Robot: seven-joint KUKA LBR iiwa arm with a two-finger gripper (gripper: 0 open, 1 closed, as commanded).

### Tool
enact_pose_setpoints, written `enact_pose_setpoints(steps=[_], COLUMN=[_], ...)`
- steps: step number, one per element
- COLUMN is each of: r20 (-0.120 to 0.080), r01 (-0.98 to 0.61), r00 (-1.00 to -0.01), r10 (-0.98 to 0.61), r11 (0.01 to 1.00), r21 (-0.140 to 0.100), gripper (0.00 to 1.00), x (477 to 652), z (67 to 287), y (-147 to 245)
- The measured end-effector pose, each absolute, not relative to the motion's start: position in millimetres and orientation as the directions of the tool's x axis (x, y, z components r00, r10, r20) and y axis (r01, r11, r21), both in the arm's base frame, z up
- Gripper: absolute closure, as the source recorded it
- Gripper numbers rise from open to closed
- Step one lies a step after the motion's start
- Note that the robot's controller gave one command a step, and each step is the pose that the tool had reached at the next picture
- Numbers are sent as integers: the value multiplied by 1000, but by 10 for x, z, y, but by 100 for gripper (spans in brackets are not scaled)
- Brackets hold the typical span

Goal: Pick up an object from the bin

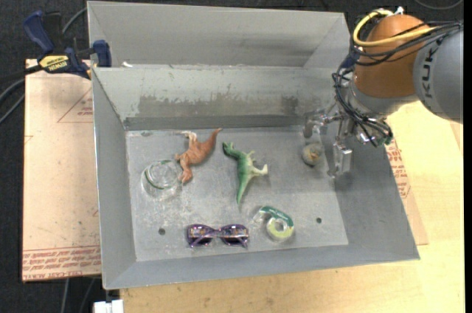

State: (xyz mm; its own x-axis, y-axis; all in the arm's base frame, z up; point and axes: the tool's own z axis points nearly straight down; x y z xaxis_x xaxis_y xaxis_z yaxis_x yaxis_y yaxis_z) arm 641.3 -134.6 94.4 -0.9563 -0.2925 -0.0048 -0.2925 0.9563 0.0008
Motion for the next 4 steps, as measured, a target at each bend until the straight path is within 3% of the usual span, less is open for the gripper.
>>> enact_pose_setpoints(steps=[1,2,3,4], r20=[-11,-9,-15,-15], r01=[-110,-355,59,58], r00=[-994,-935,-998,-998], r10=[-110,-355,59,58], r11=[994,935,998,998], r21=[1,0,3,3], gripper=[0,0,100,100], x=[6407,6245,6153,6153], z=[1255,1049,829,828], y=[-1227,-1317,-1274,-1274])
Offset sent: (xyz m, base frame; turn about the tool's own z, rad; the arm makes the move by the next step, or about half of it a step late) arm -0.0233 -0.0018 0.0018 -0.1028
